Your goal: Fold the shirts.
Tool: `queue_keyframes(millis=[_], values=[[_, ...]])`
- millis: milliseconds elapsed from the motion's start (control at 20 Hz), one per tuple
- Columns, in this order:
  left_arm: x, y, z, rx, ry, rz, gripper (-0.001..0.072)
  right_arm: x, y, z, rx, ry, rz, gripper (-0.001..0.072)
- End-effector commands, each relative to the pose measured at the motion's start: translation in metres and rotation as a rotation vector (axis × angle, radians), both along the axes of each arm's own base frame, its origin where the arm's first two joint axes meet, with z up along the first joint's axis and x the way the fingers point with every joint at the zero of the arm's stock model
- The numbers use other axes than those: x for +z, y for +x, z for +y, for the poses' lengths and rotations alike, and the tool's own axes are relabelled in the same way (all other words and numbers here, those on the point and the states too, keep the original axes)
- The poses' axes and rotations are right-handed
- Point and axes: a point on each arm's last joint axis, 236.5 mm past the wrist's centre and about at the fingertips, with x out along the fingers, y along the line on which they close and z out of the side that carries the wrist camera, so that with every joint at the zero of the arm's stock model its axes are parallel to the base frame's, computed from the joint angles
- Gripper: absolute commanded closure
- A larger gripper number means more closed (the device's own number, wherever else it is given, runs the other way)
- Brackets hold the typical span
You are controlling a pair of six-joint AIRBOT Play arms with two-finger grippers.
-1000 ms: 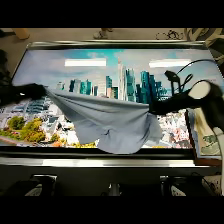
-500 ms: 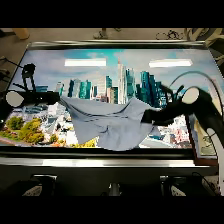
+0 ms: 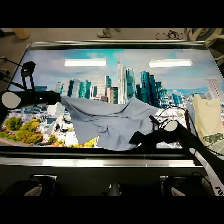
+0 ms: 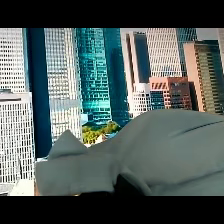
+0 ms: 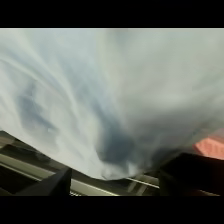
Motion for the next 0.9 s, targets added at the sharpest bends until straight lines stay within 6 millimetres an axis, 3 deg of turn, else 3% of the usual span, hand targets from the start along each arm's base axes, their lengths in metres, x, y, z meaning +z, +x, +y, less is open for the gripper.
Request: queue_keyframes(millis=[0, 100, 200, 250, 300, 350, 400, 450, 500, 550, 600, 650, 700, 750, 850], values=[[0.012, -0.007, -0.004, -0.015, -0.002, -0.021, 0.0681, -0.014, 0.02, 0.018, -0.099, -0.016, -0.038, 0.0262], [0.021, -0.009, -0.003, -0.015, -0.002, -0.043, 0.0681, -0.002, 0.042, 0.021, -0.137, -0.005, -0.079, 0.0677], [0.034, -0.01, 0.0, -0.015, 0.009, -0.07, 0.0681, 0.039, 0.064, 0.029, -0.001, 0.014, -0.213, 0.0684], [0.054, -0.012, 0.003, -0.017, 0.014, -0.098, 0.0681, 0.073, 0.077, 0.025, 0.106, -0.02, -0.325, 0.0684], [0.092, -0.013, 0.005, -0.02, 0.016, -0.161, 0.0682, 0.121, 0.095, 0.013, 0.198, -0.092, -0.479, 0.0684], [0.144, -0.016, 0.009, -0.018, 0.025, -0.269, 0.0682, 0.195, 0.119, -0.01, 0.249, -0.215, -0.71, 0.0684], [0.214, -0.026, 0.016, -0.005, 0.043, -0.428, 0.0682, 0.292, 0.137, -0.044, 0.219, -0.366, -0.984, 0.0684], [0.289, -0.048, 0.027, 0.022, 0.057, -0.601, 0.0682, 0.402, 0.134, -0.086, 0.095, -0.511, -1.259, 0.0684], [0.353, -0.077, 0.039, 0.069, 0.055, -0.748, 0.0682, 0.498, 0.107, -0.122, -0.06, -0.594, -1.482, 0.0685], [0.406, -0.112, 0.049, 0.114, 0.027, -0.872, 0.0683, 0.574, 0.061, -0.153, -0.213, -0.622, -1.656, 0.0685], [0.446, -0.15, 0.055, 0.136, -0.009, -0.969, 0.0682, 0.62, 0.017, -0.168, -0.299, -0.599, -1.773, 0.0685], [0.469, -0.181, 0.055, 0.136, -0.044, -1.03, 0.0683, 0.649, -0.019, -0.179, -0.367, -0.558, -1.849, 0.0684], [0.479, -0.201, 0.052, 0.121, -0.069, -1.06, 0.0682, 0.661, -0.04, -0.184, -0.418, -0.508, -1.874, 0.0684], [0.481, -0.212, 0.052, 0.116, -0.074, -1.065, 0.0683, 0.662, -0.05, -0.187, -0.437, -0.491, -1.867, 0.0684], [0.47, -0.211, 0.054, 0.12, -0.053, -1.023, 0.0683, 0.646, -0.039, -0.186, -0.404, -0.516, -1.8, 0.0684]])
